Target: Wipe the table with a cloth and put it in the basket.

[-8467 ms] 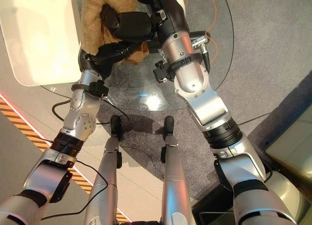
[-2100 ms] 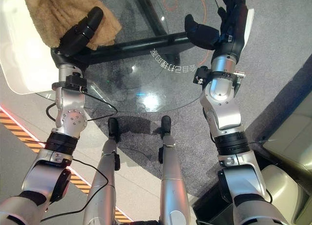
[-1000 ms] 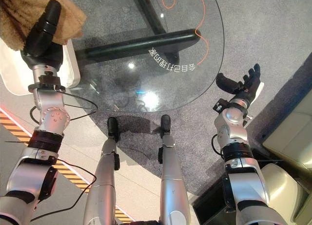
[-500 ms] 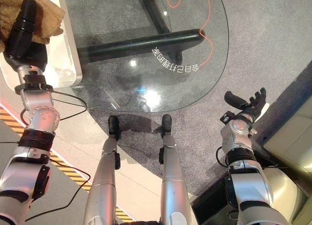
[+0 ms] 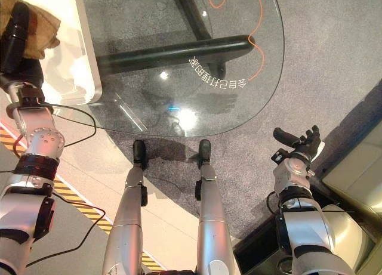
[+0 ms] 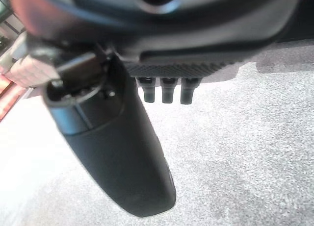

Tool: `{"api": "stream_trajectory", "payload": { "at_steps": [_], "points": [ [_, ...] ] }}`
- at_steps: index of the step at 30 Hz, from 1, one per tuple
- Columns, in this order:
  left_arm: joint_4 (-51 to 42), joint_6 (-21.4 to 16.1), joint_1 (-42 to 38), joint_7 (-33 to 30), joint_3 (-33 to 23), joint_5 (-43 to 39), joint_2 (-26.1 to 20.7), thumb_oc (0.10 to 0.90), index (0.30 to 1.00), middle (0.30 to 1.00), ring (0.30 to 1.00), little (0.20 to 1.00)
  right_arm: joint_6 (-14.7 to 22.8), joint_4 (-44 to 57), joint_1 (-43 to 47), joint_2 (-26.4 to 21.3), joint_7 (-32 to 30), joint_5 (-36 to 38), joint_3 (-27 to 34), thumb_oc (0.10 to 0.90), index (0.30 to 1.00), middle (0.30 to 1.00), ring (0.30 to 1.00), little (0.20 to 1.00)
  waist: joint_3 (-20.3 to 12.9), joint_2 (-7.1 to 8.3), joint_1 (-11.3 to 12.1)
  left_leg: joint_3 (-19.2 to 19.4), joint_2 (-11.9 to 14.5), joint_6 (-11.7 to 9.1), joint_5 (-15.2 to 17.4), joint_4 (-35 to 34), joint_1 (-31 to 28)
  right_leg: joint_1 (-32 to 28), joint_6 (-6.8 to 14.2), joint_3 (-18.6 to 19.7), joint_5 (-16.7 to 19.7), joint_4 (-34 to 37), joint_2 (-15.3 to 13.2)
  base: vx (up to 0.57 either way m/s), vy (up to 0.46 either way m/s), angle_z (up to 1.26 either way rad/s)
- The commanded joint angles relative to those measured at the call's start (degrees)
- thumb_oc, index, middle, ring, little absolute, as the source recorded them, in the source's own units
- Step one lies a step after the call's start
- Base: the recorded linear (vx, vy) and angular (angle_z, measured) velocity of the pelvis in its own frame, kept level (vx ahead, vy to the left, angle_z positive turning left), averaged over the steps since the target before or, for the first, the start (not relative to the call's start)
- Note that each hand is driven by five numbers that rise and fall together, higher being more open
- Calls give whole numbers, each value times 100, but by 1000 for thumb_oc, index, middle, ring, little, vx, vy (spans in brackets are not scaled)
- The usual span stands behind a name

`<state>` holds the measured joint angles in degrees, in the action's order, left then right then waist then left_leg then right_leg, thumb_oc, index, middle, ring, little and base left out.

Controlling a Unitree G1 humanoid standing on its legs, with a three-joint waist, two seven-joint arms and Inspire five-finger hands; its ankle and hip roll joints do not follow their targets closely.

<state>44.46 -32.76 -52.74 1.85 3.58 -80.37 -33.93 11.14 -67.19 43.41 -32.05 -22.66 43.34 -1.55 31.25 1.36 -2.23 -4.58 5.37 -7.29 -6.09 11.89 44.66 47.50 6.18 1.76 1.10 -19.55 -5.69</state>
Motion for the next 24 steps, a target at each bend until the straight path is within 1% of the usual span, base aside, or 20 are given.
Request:
{"api": "stream_trajectory", "payload": {
  "at_steps": [1,3,4,9,11,12,13,16,21,22,24],
  "points": [
    [-12,-569,-699,-298,-325,740,-822,100,300,300,300,200,308,-123,-142,-654,-71,206,89,800,900,900,900,900,-145,31,64,278,-544,455,509,362,-36,-413,-340,-477,-388,155,518,0,0,0],
    [151,-512,-721,-554,-283,920,-869,100,300,300,300,200,285,-155,-109,-671,-61,204,65,800,900,900,900,900,-145,31,59,273,-540,448,557,370,-56,-429,-337,-481,-439,141,523,-4,9,4],
    [269,-460,-727,-714,-245,1112,-915,100,300,300,300,200,258,-162,-80,-688,-63,193,58,800,900,900,900,900,-145,26,57,278,-538,447,508,358,-36,-411,-336,-491,-396,160,518,-2,9,4],
    [595,-302,-825,-1388,-78,1793,-994,100,300,300,300,200,238,-209,-32,-721,-26,222,2,800,900,900,900,900,-145,37,32,281,-517,445,497,348,-5,-373,-336,-490,-396,163,531,-4,2,1],
    [690,-239,-847,-1540,-23,1944,-1028,100,300,300,300,200,211,-226,-23,-754,-2,227,-5,800,900,900,900,900,-145,37,25,279,-517,442,499,353,-2,-368,-334,-488,-401,161,533,0,0,0],
    [733,-203,-859,-1590,5,2033,-1041,100,300,300,300,200,200,-238,-21,-763,5,239,-20,800,900,900,900,900,-145,41,23,278,-512,437,552,372,-29,-395,-330,-490,-452,140,530,0,0,0],
    [783,-148,-886,-1734,56,2235,-1061,100,300,300,300,200,192,-246,-4,-774,17,241,-31,800,900,900,900,900,-145,39,16,287,-504,437,502,360,-4,-371,-330,-490,-406,157,531,0,0,0],
    [892,-5,-971,-1982,159,2489,-1123,100,300,300,300,200,198,-274,11,-806,54,253,-65,800,900,900,900,900,-145,35,1,295,-491,432,497,353,10,-351,-327,-491,-406,159,532,-11,6,0],
    [1124,472,-1130,-2331,339,2975,-1214,100,300,300,300,200,196,-355,46,-839,128,268,-106,800,900,900,900,900,-145,16,-23,310,-473,422,485,327,3,-353,-319,-484,-412,179,519,0,0,0],
    [1139,503,-1140,-2357,353,3011,-1215,100,300,300,300,200,194,-365,47,-839,136,263,-109,800,900,900,900,900,-145,16,-25,309,-472,420,532,334,-23,-375,-314,-483,-457,165,518,0,0,0],
    [1201,570,-1174,-2379,389,3097,-1237,100,300,300,300,200,197,-373,64,-841,143,252,-131,800,900,900,900,900,-145,10,-34,323,-463,418,477,305,-7,-358,-317,-483,-411,192,517,0,0,0]
  ]
}}
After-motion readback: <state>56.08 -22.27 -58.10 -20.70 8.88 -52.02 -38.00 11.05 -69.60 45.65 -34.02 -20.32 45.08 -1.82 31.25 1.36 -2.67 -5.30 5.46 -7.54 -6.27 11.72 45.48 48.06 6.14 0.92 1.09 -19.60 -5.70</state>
